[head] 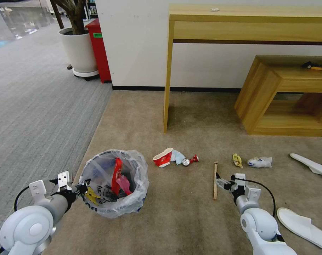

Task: Pick up the trash bin and place the garbage on the floor into it.

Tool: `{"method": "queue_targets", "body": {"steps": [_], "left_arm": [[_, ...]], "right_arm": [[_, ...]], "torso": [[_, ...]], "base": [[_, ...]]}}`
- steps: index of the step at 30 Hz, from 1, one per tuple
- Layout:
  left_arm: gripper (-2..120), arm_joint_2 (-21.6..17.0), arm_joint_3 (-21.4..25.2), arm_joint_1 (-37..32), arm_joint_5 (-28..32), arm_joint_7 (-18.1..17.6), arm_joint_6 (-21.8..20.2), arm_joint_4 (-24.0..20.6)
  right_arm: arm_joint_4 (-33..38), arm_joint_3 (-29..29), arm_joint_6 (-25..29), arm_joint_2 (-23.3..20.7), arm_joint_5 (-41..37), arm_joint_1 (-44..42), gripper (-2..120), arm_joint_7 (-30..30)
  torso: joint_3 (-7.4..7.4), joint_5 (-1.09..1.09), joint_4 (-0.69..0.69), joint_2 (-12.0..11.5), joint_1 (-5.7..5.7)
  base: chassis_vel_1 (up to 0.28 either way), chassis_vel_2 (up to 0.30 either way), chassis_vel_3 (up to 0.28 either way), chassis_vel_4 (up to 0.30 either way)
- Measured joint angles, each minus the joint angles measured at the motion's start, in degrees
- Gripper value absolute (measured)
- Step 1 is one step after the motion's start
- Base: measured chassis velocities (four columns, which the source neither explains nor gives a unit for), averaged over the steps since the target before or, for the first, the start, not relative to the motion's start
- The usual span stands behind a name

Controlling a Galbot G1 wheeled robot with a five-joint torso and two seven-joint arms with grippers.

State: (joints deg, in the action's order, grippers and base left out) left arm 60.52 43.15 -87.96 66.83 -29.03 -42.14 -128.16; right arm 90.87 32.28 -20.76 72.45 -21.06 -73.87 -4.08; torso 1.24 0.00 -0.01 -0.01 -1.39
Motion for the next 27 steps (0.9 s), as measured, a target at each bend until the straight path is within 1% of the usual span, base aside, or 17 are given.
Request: {"method": "queue_targets", "body": {"steps": [1,3,4,7,8,12,13,17,18,21,23,27], "left_arm": [[0,0.0,0.0,0.0,0.0,0.0,0.0,0.0],[0,0.1,0.0,-0.4,-0.1,-0.1,0.0,-0.5],[0,0.1,0.0,-0.4,-0.1,-0.1,0.0,-0.5],[0,0.2,0.1,-1.2,-0.6,-0.1,0.0,-1.0],[0,0.2,0.1,-1.2,-0.6,-0.1,0.0,-1.0],[0,0.2,0.1,-1.7,-1.0,-0.1,0.0,-1.1],[0,0.2,0.1,-1.7,-1.0,-0.1,0.0,-1.1],[0,0.1,-0.1,-1.8,-1.1,-0.1,0.0,-1.3],[0,0.1,-0.1,-1.8,-1.1,-0.1,0.0,-1.3],[0,-0.1,-0.2,-1.8,-1.2,-0.1,0.0,-1.2],[0,-0.2,-0.2,-1.8,-1.2,-0.2,0.0,-1.2],[0,-0.3,0.1,-1.7,-1.2,-0.2,0.0,-1.1]], "right_arm": [[0.0,0.0,0.0,0.0,0.0,0.0,100,0.0],[-5.3,-0.2,0.0,-0.2,0.7,2.0,100,1.4],[-5.3,-0.2,0.0,-0.2,0.7,2.0,100,1.4],[-11.3,-1.4,-0.3,0.5,-1.0,5.6,100,2.1],[-11.3,-1.4,-0.3,0.5,-1.0,5.6,100,2.1],[-19.4,-3.4,0.4,1.7,-2.0,12.0,100,3.7],[-19.4,-3.4,0.4,1.7,-2.0,12.0,100,3.7],[-27.1,-6.0,0.2,3.0,-1.6,17.4,100,3.5],[-27.1,-6.0,0.2,3.0,-1.6,17.4,100,3.5],[-31.0,-6.8,-0.9,3.9,-1.3,20.0,100,3.0],[-32.1,-7.0,-0.9,4.2,-1.3,20.6,100,3.0],[-34.1,-7.2,-1.1,4.8,-1.3,21.9,94,3.1]], "torso": [[0.00,0.00,0.00,0.0,0.00],[0.00,-0.01,0.00,0.0,0.00],[0.00,-0.01,0.00,0.0,0.00],[0.00,-0.02,-0.01,0.0,0.00],[0.00,-0.02,-0.01,0.0,0.00],[0.00,-0.02,0.02,0.0,0.00],[0.00,-0.02,0.02,0.0,0.00],[0.00,-0.02,0.01,0.0,0.00],[0.00,-0.02,0.01,0.0,0.00],[0.00,-0.03,0.01,0.0,0.00],[0.00,-0.03,0.01,0.0,0.00],[0.00,-0.04,0.01,0.0,0.00]], "base": [[0.000,0.000,0.000,0.000],[0.000,0.000,0.000,0.000],[0.000,0.000,0.000,0.000],[0.000,0.000,0.000,0.000],[0.000,0.000,0.000,0.000],[0.000,0.000,0.000,0.000],[0.000,0.000,0.000,0.000],[0.000,0.000,0.000,0.000],[0.000,0.000,0.000,0.000],[0.000,0.000,0.000,0.000],[0.000,0.000,0.000,0.000],[0.000,0.000,0.000,0.000]]}}
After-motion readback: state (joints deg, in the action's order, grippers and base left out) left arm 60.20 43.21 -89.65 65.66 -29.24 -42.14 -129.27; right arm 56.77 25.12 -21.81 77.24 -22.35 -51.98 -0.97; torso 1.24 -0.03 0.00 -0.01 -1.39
